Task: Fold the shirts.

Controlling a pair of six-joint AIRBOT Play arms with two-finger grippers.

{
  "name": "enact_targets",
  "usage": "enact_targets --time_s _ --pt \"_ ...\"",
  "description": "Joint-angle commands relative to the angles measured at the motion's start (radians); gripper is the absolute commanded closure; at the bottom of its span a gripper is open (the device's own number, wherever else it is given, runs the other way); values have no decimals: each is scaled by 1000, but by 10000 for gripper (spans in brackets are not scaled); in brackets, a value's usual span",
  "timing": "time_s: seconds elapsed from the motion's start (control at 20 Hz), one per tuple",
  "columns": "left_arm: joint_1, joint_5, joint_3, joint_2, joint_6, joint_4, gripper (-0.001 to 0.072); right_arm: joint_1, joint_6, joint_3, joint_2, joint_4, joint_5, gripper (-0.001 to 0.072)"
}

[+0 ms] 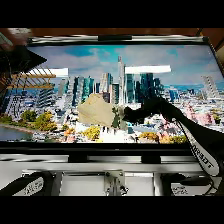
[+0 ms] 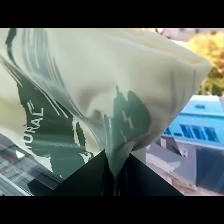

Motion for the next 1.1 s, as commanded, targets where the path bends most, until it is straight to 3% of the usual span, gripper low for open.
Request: enact_targets --time_s 0.0,0.1,0.25,0.45,0.85,1.05 --pt "0 18 0 0 1 3 678 -53 -121 174 9 21 -98 654" --pt "0 33 0 0 0 3 678 -97 -118 364 26 21 -145 655" --pt "0 51 0 0 0 3 678 -156 -22 637 26 21 -162 655" --pt "0 50 0 0 0 3 678 -237 39 838 26 15 -215 655" --pt "0 46 0 0 0 3 678 -446 -23 876 -3 -19 -206 654" --pt "0 47 0 0 0 3 678 -465 -44 876 -47 -16 -73 654"
